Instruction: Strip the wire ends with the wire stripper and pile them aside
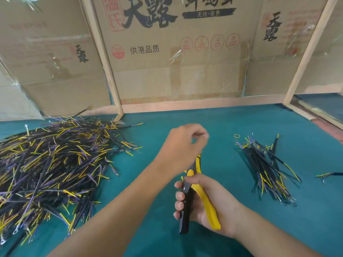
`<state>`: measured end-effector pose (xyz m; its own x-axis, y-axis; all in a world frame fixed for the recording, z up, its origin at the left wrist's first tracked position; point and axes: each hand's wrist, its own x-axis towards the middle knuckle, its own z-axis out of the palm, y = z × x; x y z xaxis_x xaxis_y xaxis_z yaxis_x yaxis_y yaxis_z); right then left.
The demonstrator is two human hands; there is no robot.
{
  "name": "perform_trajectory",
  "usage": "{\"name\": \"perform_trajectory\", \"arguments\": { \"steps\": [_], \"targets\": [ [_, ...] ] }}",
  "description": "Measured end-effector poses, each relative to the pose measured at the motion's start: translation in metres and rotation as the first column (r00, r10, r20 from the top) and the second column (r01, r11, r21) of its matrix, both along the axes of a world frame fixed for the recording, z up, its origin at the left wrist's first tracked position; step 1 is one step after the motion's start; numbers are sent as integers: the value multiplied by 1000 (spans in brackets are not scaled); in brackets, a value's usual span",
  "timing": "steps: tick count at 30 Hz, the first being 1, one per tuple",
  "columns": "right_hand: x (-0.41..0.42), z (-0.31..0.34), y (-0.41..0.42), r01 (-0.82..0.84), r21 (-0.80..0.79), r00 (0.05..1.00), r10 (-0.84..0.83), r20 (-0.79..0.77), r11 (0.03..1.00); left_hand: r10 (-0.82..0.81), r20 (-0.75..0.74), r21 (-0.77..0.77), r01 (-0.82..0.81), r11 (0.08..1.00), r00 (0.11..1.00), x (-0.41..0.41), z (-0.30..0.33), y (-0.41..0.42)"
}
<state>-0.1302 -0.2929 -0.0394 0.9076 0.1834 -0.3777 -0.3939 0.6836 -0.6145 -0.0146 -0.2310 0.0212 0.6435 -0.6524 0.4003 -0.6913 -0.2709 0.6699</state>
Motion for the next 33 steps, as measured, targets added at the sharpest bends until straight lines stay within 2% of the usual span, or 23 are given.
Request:
{"name": "perform_trajectory", "arguments": {
  "steps": [2,4,5,7,9,14,17,19,21,23,25,28,31,32,33],
  "targets": [
    [-1,-1,-1,-6,-15,999,7,53,1000,113,78,29,-116,993,991,23,-8,38],
    [-1,-2,-2,-6,-32,996,8,87,999,250,168,192,-280,941,954,57,-16,74],
    [0,-2,-2,-4,-40,995,8,96,999,305,216,314,-362,878,928,75,-19,90],
    [1,-3,-1,-14,-54,995,19,101,998,342,324,543,-470,696,882,106,-26,116],
    [1,-3,2,-37,-63,995,43,91,997,307,404,657,-507,558,862,128,-33,133],
    [1,-5,4,-71,-69,995,75,66,995,283,471,724,-550,417,835,156,-33,139],
    [2,-5,2,-74,-56,995,77,56,996,135,589,734,-597,324,797,163,-29,129],
    [2,-6,1,-78,-46,995,81,50,996,83,601,755,-599,267,795,167,-27,123],
    [2,-7,-1,-88,-47,995,91,52,995,154,536,785,-557,271,830,173,-21,122],
    [2,-8,-1,-105,-56,993,108,57,993,229,475,781,-527,334,850,179,-12,125],
    [2,-8,-1,-116,-67,991,120,58,991,231,459,772,-513,374,858,183,-3,130],
    [2,-8,-1,-112,-67,992,116,53,991,181,451,786,-485,384,874,185,9,134],
    [2,-8,-1,-105,-63,993,108,47,993,143,547,744,-558,367,825,178,26,131],
    [2,-7,-1,-104,-61,993,107,45,993,161,592,691,-600,402,790,174,32,129],
    [3,-8,-1,-104,-60,993,106,44,993,225,587,627,-613,481,778,169,36,128]
  ]
}}
